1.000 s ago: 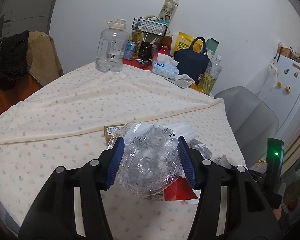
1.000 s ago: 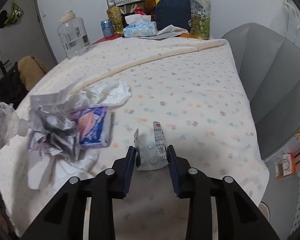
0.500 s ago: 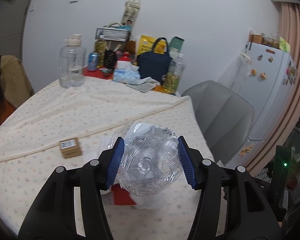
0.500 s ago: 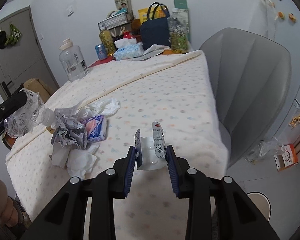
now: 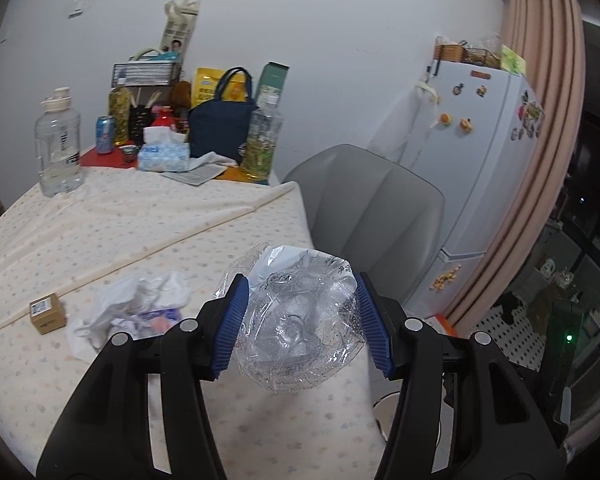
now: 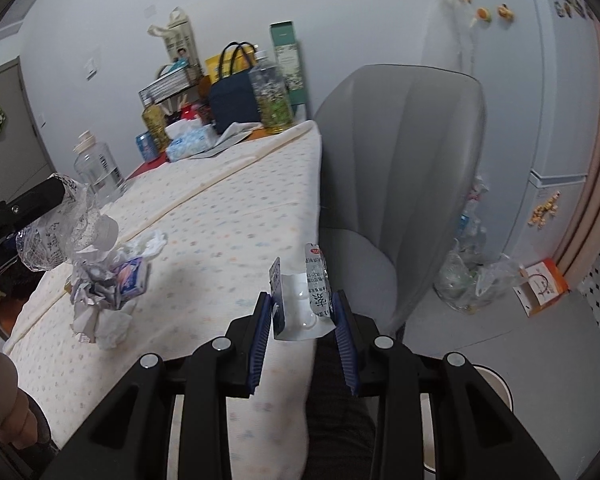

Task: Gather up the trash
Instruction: 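Carry both items over the bin and open both grippers to drop them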

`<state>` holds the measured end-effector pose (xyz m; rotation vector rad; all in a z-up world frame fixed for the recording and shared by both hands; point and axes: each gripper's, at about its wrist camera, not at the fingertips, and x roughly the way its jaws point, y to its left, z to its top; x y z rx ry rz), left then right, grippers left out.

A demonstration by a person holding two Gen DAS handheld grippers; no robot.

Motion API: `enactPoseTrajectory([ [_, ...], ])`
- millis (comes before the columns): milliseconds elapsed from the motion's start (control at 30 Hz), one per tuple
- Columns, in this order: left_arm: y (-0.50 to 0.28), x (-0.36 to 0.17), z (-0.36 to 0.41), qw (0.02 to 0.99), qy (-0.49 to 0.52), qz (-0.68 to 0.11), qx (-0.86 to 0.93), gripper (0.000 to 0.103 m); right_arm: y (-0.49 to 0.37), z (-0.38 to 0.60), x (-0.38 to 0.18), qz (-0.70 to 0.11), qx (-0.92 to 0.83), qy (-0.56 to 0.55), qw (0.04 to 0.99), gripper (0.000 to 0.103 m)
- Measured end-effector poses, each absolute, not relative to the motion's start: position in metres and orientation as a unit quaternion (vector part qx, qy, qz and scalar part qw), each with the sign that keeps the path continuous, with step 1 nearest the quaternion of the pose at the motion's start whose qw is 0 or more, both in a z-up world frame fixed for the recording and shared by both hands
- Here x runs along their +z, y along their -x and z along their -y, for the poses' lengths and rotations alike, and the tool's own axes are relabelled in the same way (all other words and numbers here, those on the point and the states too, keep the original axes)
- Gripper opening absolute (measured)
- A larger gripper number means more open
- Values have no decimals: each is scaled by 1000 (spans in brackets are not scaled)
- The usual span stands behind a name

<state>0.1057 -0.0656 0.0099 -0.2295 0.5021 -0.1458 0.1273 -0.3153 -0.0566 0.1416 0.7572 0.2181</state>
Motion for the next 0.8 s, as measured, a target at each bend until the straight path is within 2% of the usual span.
enactPoseTrajectory([
  [433, -130, 8, 152, 952, 78, -264, -137, 55, -115, 394, -72, -369, 45, -107, 922, 32],
  [800, -164, -24, 234, 925, 53, -318, -203, 55, -112, 465, -120, -394, -24, -151, 906, 32],
])
